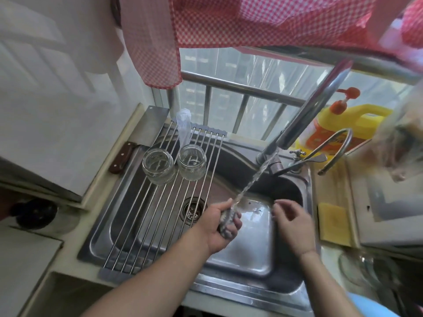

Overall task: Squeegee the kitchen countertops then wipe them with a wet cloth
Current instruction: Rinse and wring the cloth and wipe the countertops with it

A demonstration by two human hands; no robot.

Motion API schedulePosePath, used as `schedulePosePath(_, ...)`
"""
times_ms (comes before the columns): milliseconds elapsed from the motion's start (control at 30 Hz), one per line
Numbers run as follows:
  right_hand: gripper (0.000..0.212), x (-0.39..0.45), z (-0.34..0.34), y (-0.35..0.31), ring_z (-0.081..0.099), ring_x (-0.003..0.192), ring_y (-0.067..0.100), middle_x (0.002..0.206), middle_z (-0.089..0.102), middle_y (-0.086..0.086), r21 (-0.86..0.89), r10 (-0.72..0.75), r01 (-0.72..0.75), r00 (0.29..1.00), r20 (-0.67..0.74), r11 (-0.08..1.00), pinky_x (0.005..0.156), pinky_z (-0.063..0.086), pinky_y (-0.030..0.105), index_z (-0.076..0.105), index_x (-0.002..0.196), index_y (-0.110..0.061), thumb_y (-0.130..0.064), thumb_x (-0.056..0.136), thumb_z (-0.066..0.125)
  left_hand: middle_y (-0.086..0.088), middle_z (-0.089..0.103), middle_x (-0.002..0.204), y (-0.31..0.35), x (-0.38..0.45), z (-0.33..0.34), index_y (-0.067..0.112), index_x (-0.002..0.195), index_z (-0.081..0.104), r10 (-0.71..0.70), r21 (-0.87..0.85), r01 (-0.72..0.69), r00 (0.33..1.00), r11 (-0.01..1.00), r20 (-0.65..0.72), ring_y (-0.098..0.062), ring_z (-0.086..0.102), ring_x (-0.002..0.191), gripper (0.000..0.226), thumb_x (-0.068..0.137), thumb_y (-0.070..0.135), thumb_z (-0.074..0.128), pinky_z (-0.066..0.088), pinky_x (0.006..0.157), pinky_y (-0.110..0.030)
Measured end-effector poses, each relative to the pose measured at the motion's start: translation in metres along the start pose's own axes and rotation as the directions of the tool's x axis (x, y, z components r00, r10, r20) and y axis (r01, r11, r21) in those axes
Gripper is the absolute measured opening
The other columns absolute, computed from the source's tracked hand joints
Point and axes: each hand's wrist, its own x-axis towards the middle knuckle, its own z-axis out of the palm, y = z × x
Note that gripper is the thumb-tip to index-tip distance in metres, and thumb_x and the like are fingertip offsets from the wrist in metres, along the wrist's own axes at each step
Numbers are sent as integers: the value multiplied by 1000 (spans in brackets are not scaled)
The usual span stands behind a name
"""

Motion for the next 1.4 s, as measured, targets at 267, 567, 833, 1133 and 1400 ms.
schedulePosePath(267,95,-62,28,4,37,138,16,153,34,2,-195,-539,720,645,541,666,113,30,24,32,149,-11,-2,56,49,-6,53,66,-6,-20,-16,11,90,63,-106,438,73,993,896,52,-8,47,44,87,75,88,26,27,30,-12)
schedulePosePath(567,79,-67,62,-3,49,127,22,146,44,3,-256,-468,626,745,475,737,104,44,29,38,143,-14,-2,67,59,-4,51,60,5,-24,-24,9,78,62,-44,313,21,997,949,68,-10,51,44,71,76,79,48,32,31,-13)
schedulePosePath(833,75,-71,49,-19,44,129,12,143,49,-5,-281,-354,487,839,413,827,103,19,-1,45,142,-16,0,70,54,-3,57,64,1,-29,-9,13,72,64,-36,318,7,996,948,83,-11,51,47,41,79,53,61,31,33,-12)
schedulePosePath(1133,72,-76,47,-18,47,128,13,139,53,-3,-302,-338,449,872,353,841,106,16,0,50,138,-14,0,68,47,-9,59,72,8,-35,-10,4,76,68,-26,220,0,993,975,113,-13,53,51,55,89,55,53,34,32,-14)
schedulePosePath(1400,71,-78,33,-20,52,123,14,135,57,0,-350,-483,555,831,275,755,108,21,4,54,135,-14,7,67,59,-10,60,80,10,-39,-9,2,86,68,-33,235,-14,980,972,196,-13,53,59,47,83,49,67,38,36,-13)
